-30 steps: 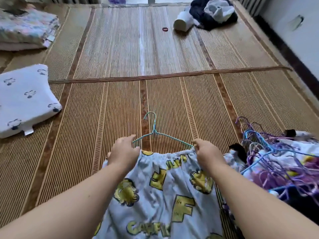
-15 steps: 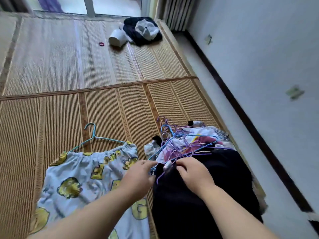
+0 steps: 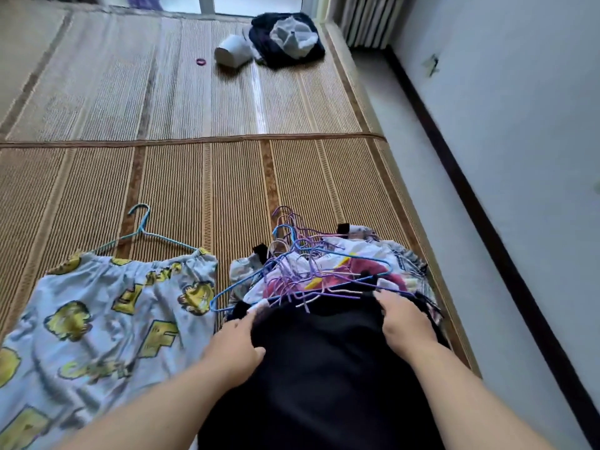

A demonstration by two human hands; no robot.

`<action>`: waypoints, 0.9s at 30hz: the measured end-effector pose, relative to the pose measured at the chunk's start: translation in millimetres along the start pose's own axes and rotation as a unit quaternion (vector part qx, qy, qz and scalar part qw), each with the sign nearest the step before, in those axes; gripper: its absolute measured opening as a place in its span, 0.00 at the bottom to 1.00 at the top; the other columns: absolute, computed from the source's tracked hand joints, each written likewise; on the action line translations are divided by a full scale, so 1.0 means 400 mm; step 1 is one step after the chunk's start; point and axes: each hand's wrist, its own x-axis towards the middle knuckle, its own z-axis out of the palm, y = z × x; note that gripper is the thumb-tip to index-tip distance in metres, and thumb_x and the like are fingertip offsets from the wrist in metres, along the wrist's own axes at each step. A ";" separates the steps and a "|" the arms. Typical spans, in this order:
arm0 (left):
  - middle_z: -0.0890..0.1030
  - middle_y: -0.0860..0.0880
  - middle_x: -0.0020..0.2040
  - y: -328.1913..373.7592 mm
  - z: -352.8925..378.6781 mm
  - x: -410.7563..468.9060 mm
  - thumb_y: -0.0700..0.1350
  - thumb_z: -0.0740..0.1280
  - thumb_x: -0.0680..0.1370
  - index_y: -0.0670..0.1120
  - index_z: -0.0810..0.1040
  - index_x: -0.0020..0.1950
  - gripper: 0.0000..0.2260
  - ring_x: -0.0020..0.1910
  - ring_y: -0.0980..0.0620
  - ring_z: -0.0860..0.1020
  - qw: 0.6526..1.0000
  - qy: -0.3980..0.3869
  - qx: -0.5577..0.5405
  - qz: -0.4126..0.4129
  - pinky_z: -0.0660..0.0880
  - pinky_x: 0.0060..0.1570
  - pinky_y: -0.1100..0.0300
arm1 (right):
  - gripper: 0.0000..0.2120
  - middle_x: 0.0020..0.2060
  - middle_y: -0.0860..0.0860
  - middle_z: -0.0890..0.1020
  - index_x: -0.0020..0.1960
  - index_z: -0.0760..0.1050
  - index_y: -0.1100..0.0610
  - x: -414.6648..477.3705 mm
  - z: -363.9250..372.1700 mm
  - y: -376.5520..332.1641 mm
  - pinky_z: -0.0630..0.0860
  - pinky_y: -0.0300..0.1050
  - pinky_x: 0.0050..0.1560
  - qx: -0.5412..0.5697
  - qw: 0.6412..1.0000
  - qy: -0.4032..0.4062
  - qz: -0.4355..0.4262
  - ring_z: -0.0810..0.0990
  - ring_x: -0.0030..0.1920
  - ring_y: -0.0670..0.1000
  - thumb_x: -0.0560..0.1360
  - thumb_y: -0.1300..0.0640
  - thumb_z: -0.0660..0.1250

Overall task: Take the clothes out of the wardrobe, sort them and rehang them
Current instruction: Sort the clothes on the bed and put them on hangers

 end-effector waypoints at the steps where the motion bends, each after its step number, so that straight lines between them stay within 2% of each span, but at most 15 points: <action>1: 0.74 0.45 0.62 -0.001 0.008 0.009 0.47 0.65 0.73 0.62 0.50 0.76 0.37 0.54 0.44 0.78 1.000 0.002 -0.003 -0.011 0.75 0.56 0.51 | 0.22 0.73 0.44 0.62 0.72 0.63 0.48 0.020 0.004 0.005 0.63 0.54 0.69 -0.028 0.999 -0.013 -0.008 0.64 0.71 0.49 0.79 0.58 0.52; 3: 0.75 0.44 0.59 0.001 0.025 0.030 0.48 0.64 0.74 0.63 0.50 0.76 0.36 0.53 0.44 0.78 1.000 0.005 0.000 -0.027 0.75 0.55 0.51 | 0.20 0.74 0.44 0.61 0.72 0.63 0.47 0.056 0.011 0.014 0.61 0.58 0.68 -0.085 0.996 -0.025 -0.012 0.64 0.70 0.51 0.80 0.56 0.54; 4: 0.75 0.44 0.59 0.001 0.033 0.039 0.48 0.64 0.74 0.63 0.50 0.76 0.35 0.53 0.44 0.78 0.999 0.007 0.005 -0.031 0.74 0.56 0.52 | 0.19 0.72 0.44 0.62 0.70 0.64 0.46 0.069 0.011 0.015 0.61 0.59 0.67 -0.110 0.994 -0.020 -0.013 0.65 0.69 0.52 0.80 0.53 0.56; 6: 0.74 0.43 0.60 -0.002 0.045 0.056 0.49 0.63 0.75 0.61 0.52 0.76 0.33 0.56 0.43 0.77 0.999 0.017 0.018 -0.041 0.73 0.59 0.52 | 0.16 0.65 0.47 0.70 0.65 0.70 0.45 0.084 0.008 0.018 0.67 0.54 0.62 -0.133 0.990 -0.004 -0.035 0.71 0.64 0.54 0.79 0.51 0.56; 8: 0.72 0.41 0.64 -0.002 0.053 0.066 0.50 0.61 0.77 0.54 0.57 0.76 0.28 0.62 0.42 0.73 0.997 0.021 0.033 -0.060 0.70 0.63 0.54 | 0.15 0.56 0.49 0.73 0.61 0.73 0.46 0.089 0.006 0.020 0.73 0.50 0.57 -0.129 0.988 -0.007 -0.080 0.74 0.58 0.56 0.77 0.52 0.55; 11: 0.72 0.42 0.67 0.008 0.047 0.068 0.50 0.59 0.80 0.48 0.65 0.72 0.21 0.66 0.42 0.71 0.997 0.003 0.039 -0.066 0.68 0.63 0.55 | 0.13 0.51 0.52 0.75 0.60 0.75 0.47 0.080 -0.005 0.023 0.73 0.50 0.55 -0.081 0.987 -0.006 -0.135 0.74 0.57 0.56 0.77 0.52 0.58; 13: 0.78 0.43 0.59 0.018 0.023 0.056 0.49 0.58 0.81 0.47 0.74 0.61 0.12 0.60 0.43 0.75 0.999 0.007 0.024 -0.045 0.71 0.54 0.57 | 0.14 0.51 0.52 0.75 0.62 0.75 0.47 0.059 -0.025 0.020 0.71 0.47 0.56 -0.029 0.988 -0.012 -0.151 0.73 0.58 0.54 0.78 0.53 0.60; 15: 0.81 0.43 0.49 0.027 -0.003 0.031 0.46 0.59 0.81 0.46 0.76 0.49 0.08 0.51 0.44 0.78 0.999 0.022 -0.030 -0.027 0.70 0.44 0.58 | 0.16 0.56 0.50 0.76 0.66 0.72 0.46 0.026 -0.044 0.003 0.69 0.44 0.57 -0.035 0.984 -0.023 -0.173 0.73 0.60 0.52 0.78 0.51 0.61; 17: 0.82 0.44 0.47 0.044 -0.019 -0.004 0.45 0.60 0.80 0.45 0.79 0.49 0.09 0.47 0.46 0.79 0.997 0.034 -0.067 0.003 0.71 0.42 0.58 | 0.18 0.61 0.47 0.75 0.68 0.68 0.45 -0.014 -0.053 -0.028 0.67 0.42 0.59 -0.073 0.974 -0.037 -0.212 0.72 0.62 0.50 0.79 0.48 0.59; 20: 0.82 0.52 0.47 0.066 -0.040 -0.082 0.47 0.62 0.79 0.51 0.81 0.51 0.08 0.47 0.52 0.78 0.994 0.041 -0.097 0.041 0.70 0.43 0.61 | 0.17 0.61 0.47 0.76 0.68 0.68 0.46 -0.085 -0.070 -0.089 0.67 0.40 0.58 -0.062 0.966 -0.055 -0.247 0.73 0.62 0.48 0.79 0.49 0.59; 23: 0.78 0.56 0.40 0.050 -0.076 -0.162 0.49 0.62 0.79 0.55 0.78 0.45 0.06 0.42 0.57 0.76 0.991 0.047 -0.112 0.050 0.69 0.40 0.62 | 0.13 0.56 0.45 0.79 0.63 0.74 0.48 -0.165 -0.117 -0.127 0.68 0.36 0.55 0.018 0.970 -0.057 -0.234 0.75 0.57 0.45 0.78 0.52 0.62; 25: 0.78 0.54 0.39 0.022 -0.116 -0.227 0.51 0.62 0.79 0.54 0.75 0.43 0.06 0.39 0.56 0.75 0.994 0.049 -0.085 0.053 0.68 0.36 0.61 | 0.10 0.49 0.40 0.80 0.58 0.78 0.48 -0.232 -0.149 -0.151 0.66 0.26 0.48 0.090 0.973 -0.042 -0.208 0.76 0.52 0.42 0.77 0.55 0.65; 27: 0.79 0.50 0.41 -0.017 -0.159 -0.296 0.51 0.62 0.79 0.52 0.74 0.43 0.07 0.42 0.51 0.76 0.994 0.049 -0.067 0.068 0.71 0.40 0.58 | 0.08 0.44 0.37 0.80 0.54 0.79 0.47 -0.308 -0.172 -0.189 0.65 0.21 0.44 0.138 0.972 -0.033 -0.189 0.78 0.47 0.38 0.76 0.56 0.67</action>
